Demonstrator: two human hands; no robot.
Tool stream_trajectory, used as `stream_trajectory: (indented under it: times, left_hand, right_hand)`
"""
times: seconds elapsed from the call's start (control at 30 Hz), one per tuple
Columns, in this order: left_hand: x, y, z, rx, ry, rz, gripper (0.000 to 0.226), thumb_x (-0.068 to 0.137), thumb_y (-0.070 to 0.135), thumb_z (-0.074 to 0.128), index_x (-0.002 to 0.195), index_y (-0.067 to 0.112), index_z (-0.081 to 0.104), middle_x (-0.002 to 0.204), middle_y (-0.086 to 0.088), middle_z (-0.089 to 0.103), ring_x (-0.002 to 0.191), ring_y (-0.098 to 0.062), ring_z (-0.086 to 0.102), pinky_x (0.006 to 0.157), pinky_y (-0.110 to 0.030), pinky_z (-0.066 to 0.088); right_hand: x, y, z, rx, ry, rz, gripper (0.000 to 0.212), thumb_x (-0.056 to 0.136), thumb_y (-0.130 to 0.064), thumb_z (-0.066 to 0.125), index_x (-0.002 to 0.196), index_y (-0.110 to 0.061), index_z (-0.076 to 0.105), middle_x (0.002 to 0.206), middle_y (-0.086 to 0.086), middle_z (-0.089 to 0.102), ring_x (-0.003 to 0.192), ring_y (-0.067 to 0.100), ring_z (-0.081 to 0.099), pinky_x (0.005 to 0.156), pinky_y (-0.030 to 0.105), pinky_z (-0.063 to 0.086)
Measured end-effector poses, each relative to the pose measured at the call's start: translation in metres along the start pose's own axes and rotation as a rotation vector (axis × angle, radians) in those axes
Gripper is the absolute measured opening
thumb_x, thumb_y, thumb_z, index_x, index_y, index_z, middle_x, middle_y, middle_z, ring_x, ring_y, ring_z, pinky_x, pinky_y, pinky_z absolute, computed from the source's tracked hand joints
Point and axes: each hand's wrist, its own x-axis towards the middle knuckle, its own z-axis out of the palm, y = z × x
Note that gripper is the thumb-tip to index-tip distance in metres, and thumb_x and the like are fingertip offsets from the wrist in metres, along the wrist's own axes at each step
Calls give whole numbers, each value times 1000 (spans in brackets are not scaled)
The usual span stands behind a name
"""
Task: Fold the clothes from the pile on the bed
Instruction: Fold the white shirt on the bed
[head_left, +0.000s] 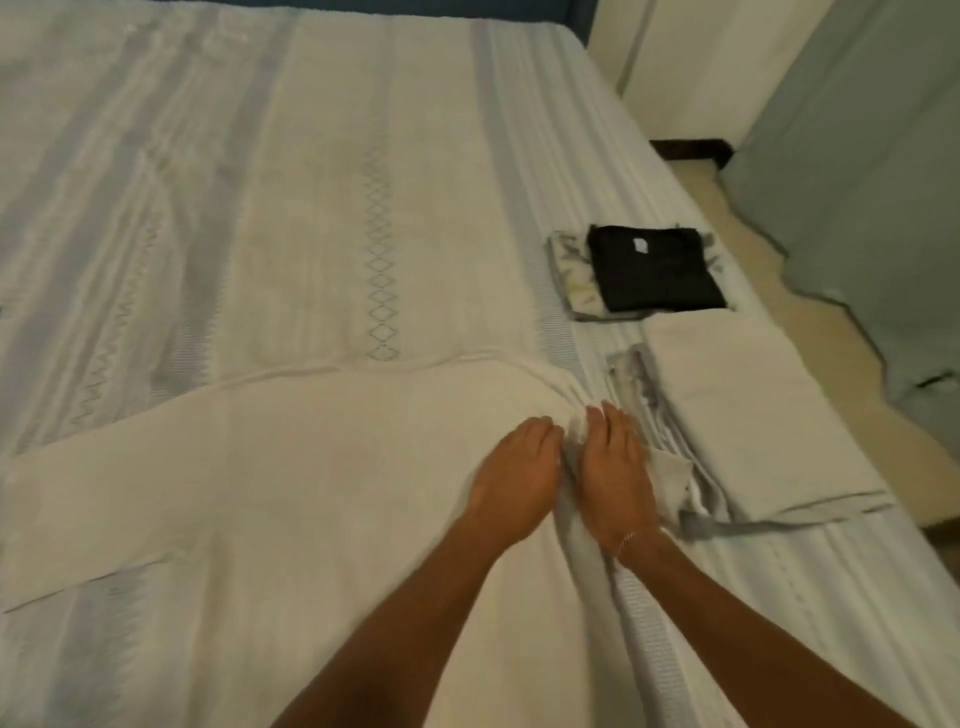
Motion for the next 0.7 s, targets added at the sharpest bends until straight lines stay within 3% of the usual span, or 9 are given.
stream_trajectory:
  times: [0.1,0.17,0.27,0.43,0.57,0.63,0.7]
  left_hand:
    - [42,23,25,-70,-141,-89,50,90,3,63,138,-3,51,141,-22,54,131,-35,52,113,-41,38]
    - [52,15,35,-44,-166,-137,53,95,4,55,146,-4,43,149,-23,45,139,-35,42,120,-41,25]
    - [49,3,52,53,-144,-55,54,98,14,44,149,-2,39,155,-20,39,146,-34,34,124,-44,19]
    - [48,4,51,27,-51,-92,55,104,33,29,155,11,33,161,-7,33,151,-22,23,126,-42,15]
    - [52,4,52,90,-163,-134,79,97,62,25,161,18,12,169,-2,9,156,-21,1,126,-48,5]
    - [56,10,51,192,-238,-161,94,89,75,22,162,17,6,169,-4,0,155,-26,-6,124,-55,1]
    - [62,19,51,222,-275,-216,103,84,82,17,161,18,1,169,-6,-10,154,-29,-13,121,-61,-1]
  right_hand:
    - [17,21,-24,-66,-145,12,51,101,-6,47,148,6,30,142,25,47,128,35,52,103,35,44]
    - [24,18,-34,-140,-237,2,40,104,-9,39,142,4,40,137,21,53,123,32,57,98,36,47]
    - [29,20,-47,-200,-285,-18,26,103,-19,45,121,-9,61,122,10,65,111,28,65,84,33,50]
    - [42,47,-76,99,-304,136,33,100,-41,54,120,-16,61,119,12,64,105,32,63,79,32,44]
    - [68,88,-111,77,-417,223,46,83,-54,74,104,-17,57,100,5,56,88,25,55,73,31,43]
    - [81,107,-128,40,-472,203,44,79,-52,79,89,-15,56,91,3,55,82,21,53,66,29,40]
    - [87,122,-137,207,-426,175,35,84,-43,78,77,-15,57,81,0,56,74,17,52,58,26,36]
